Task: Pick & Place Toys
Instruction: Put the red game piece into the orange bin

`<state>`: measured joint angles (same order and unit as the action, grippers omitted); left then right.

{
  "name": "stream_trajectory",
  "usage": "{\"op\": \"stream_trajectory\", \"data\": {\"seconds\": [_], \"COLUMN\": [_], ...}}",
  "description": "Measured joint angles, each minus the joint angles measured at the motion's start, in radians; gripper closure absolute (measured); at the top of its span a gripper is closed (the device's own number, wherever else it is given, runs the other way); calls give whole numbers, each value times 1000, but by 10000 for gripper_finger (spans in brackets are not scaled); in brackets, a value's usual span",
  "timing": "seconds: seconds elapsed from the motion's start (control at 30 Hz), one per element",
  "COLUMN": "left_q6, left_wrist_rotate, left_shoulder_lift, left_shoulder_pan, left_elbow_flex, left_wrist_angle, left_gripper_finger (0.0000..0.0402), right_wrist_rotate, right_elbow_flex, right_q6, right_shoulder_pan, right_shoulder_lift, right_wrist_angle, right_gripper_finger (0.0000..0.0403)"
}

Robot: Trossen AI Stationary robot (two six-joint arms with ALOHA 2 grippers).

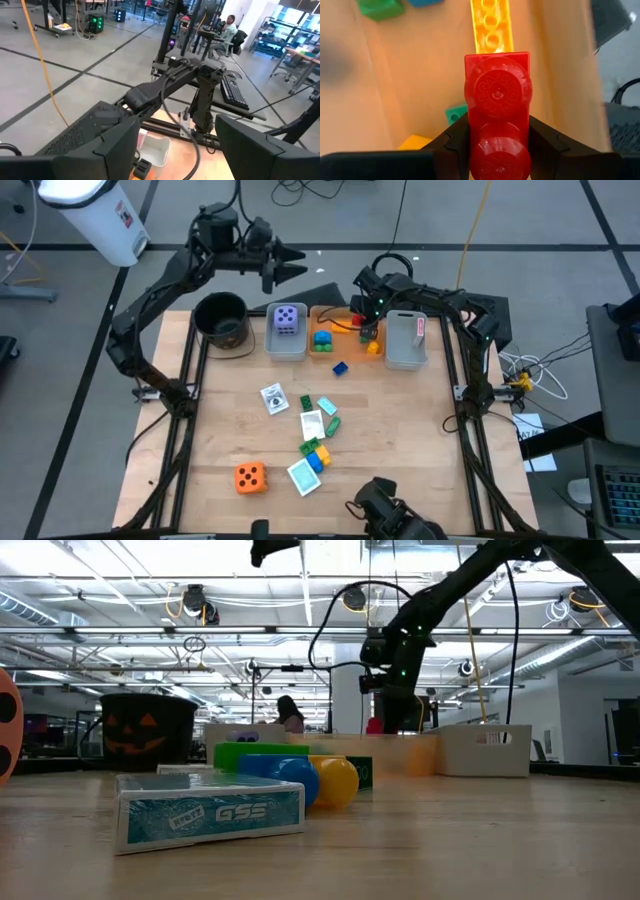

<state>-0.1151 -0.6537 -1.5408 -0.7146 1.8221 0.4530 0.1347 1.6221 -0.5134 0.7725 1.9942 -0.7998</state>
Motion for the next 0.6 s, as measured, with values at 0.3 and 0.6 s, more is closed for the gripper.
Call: {"op": "stream_trajectory", "data": {"seconds": [0.3, 0.6], "left_q6": [-37, -37], "left_wrist_rotate": [0, 0], "left_shoulder_lift": [-1, -1], "left_shoulder_pan": [30, 44], "left_elbow_flex": [0, 0], "left_wrist_angle": [47, 94], "left_gripper_finger": [131, 131], "right_wrist_rotate": [-62, -63], "right_elbow_flex": [-84, -136], "right_q6": [44, 83], "right_shoulder_pan": [7, 12], "right_shoulder_lift": [0, 0], "right_wrist_angle": [76, 191], "right_gripper_finger": [280, 280]}}
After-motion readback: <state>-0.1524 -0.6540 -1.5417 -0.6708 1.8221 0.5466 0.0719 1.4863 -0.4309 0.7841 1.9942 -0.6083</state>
